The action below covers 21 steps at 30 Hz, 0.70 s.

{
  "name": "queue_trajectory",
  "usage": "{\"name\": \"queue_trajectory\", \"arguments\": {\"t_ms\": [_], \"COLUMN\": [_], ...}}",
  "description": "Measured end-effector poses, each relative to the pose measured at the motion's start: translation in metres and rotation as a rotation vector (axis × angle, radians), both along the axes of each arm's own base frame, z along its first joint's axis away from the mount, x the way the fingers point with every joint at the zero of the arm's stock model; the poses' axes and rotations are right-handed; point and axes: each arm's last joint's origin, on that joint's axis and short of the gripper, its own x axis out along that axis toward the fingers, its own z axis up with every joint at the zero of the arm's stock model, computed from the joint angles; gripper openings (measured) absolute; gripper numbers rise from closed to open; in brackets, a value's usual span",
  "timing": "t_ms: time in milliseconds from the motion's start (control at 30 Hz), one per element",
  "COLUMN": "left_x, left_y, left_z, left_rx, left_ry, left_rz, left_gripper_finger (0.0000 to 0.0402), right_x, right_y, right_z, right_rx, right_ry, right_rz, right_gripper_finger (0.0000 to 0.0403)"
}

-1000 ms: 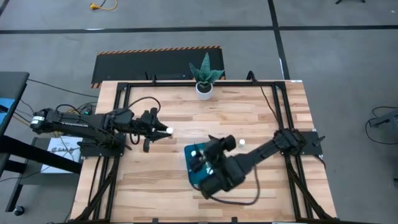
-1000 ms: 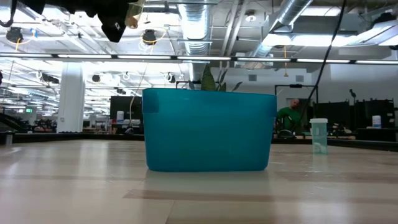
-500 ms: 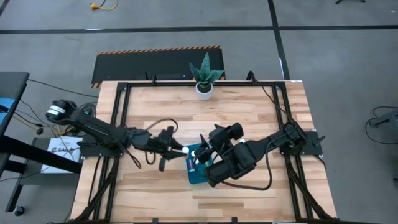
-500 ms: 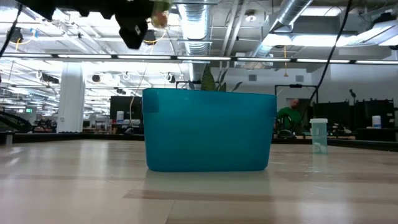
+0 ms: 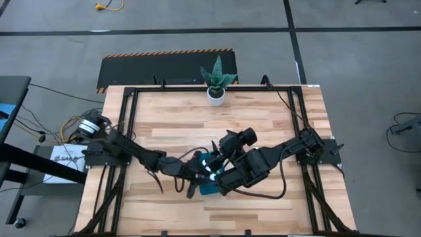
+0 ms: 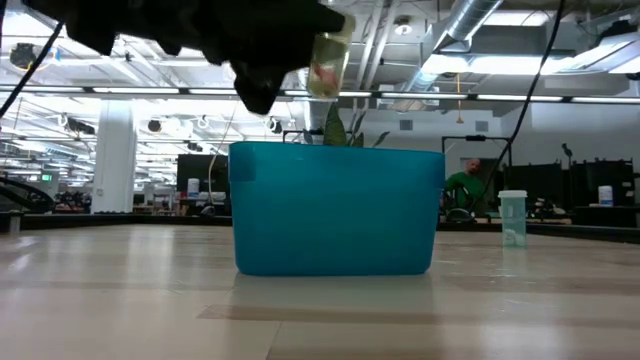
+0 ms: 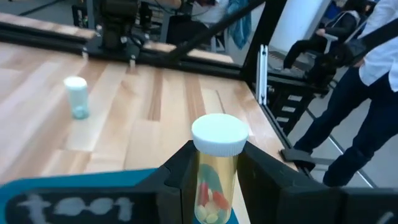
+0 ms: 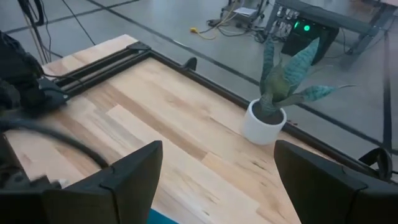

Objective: Pick and place pill bottles into a basket
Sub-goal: Put the yellow pill bottle into the blue bin

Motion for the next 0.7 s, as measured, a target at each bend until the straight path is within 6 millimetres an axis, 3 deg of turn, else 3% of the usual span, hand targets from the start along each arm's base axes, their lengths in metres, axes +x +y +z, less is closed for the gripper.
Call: {"name": "queue_trajectory", "arguments": {"t_ms": [433,700], "left_x": [0.006,0.006], "left_y": [-0.019,-0.025], "left_z": [-0.037,-0.046], "left_rx": [0.035,0.058], "left_ry": [0.06,0.064], "left_rz": [0.082,0.138], "left_gripper_finger": [0.0085,0.0085], "right_x": [0.0,0.0], "right_y": [0.0,0.0], "right_z": [0.0,0.0], "right_rx": [-0.002,-0.013], "right_ry": [0.006,0.002], "right_rz": [0.005,0.002], "right_gripper_finger": [0.0302,0.0302]}}
